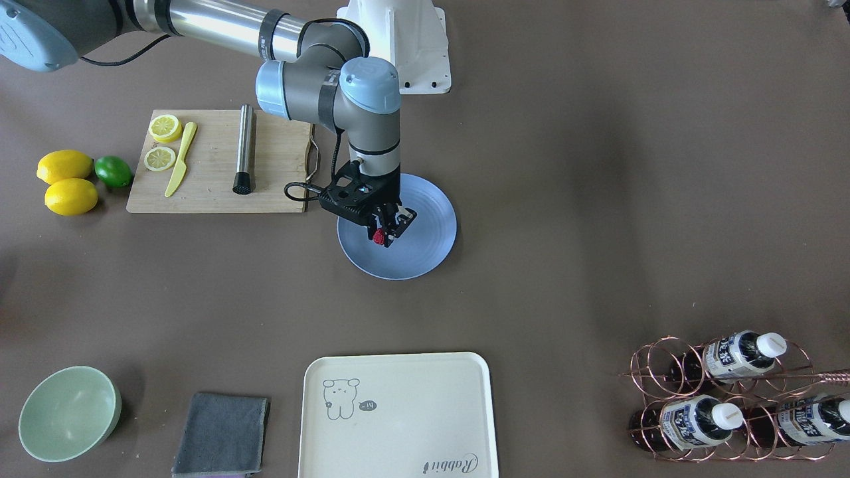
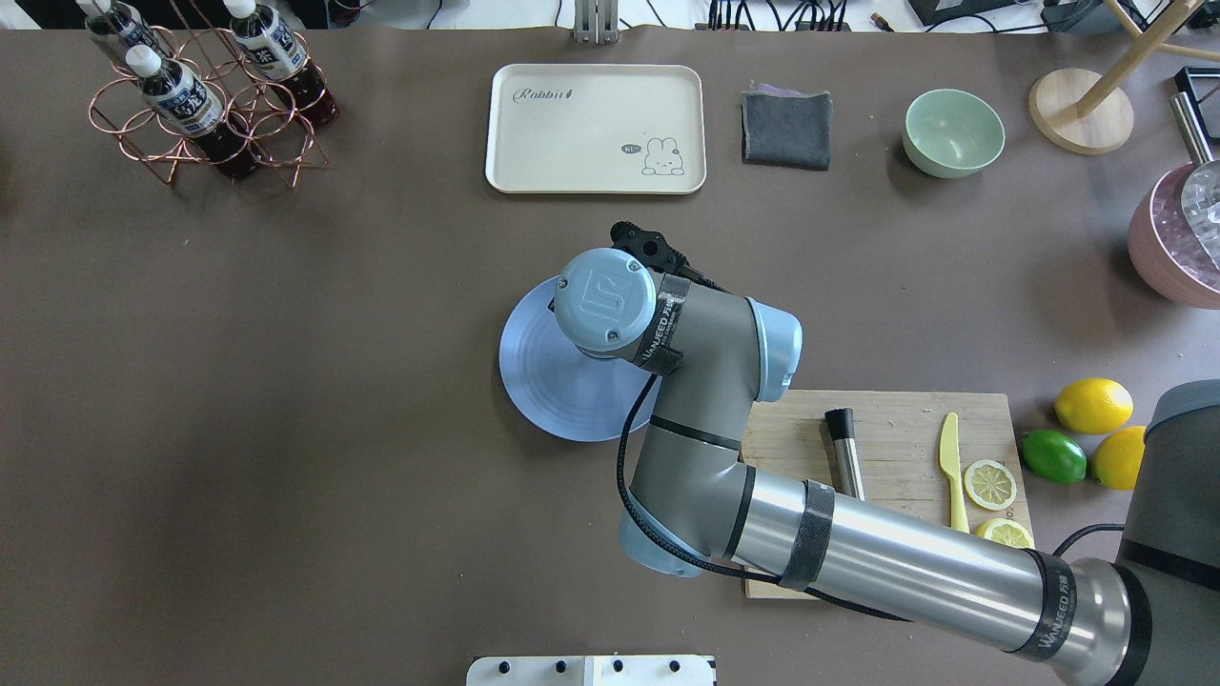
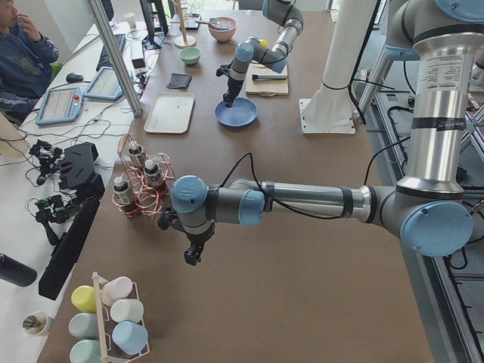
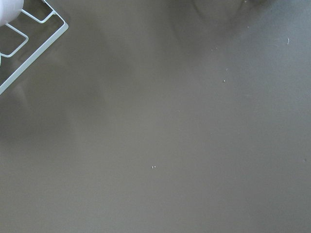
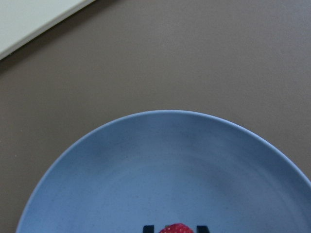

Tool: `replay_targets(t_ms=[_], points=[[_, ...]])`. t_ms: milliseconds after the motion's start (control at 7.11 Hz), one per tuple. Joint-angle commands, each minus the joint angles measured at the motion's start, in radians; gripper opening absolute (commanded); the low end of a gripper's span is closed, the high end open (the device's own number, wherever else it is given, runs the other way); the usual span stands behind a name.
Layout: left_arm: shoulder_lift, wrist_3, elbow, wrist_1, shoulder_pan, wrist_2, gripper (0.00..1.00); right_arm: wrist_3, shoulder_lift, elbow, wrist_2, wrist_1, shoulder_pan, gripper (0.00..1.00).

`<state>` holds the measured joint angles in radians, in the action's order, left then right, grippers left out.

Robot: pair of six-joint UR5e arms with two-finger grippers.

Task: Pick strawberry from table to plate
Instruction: 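Carry the strawberry with the right gripper over the blue plate, then lower the strawberry onto the plate and open the right gripper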

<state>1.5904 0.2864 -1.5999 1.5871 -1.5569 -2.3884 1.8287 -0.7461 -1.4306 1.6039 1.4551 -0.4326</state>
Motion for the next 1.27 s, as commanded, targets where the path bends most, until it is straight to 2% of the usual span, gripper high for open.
replay_targets(t_ms=[0, 141, 281, 422, 563, 844, 1126], points=[[-0.001, 0.0, 0.001, 0.001, 0.0, 0.0, 0.98, 0.0, 0.001, 0.002, -0.004, -0.002, 0.017, 0.0], [-0.001, 0.0, 0.002, 0.001, 0.0, 0.0, 0.98, -0.011, -0.002, 0.002, -0.005, -0.002, 0.017, 0.61], [-0.004, 0.0, 0.002, 0.001, 0.0, 0.0, 0.98, -0.022, -0.002, 0.005, -0.018, -0.001, 0.017, 0.71], [-0.004, 0.0, 0.002, 0.002, 0.0, 0.0, 0.98, -0.023, -0.002, 0.007, -0.025, 0.001, 0.017, 1.0], [-0.004, 0.0, 0.003, 0.002, 0.0, 0.0, 0.98, -0.028, -0.002, 0.004, -0.025, 0.001, 0.011, 1.0], [-0.006, 0.0, 0.008, 0.001, 0.0, 0.0, 0.98, -0.112, -0.007, -0.001, 0.013, 0.002, -0.073, 1.0], [-0.021, -0.001, 0.006, -0.007, 0.001, 0.0, 0.98, -0.275, -0.06, -0.017, 0.213, 0.004, -0.223, 1.0]])
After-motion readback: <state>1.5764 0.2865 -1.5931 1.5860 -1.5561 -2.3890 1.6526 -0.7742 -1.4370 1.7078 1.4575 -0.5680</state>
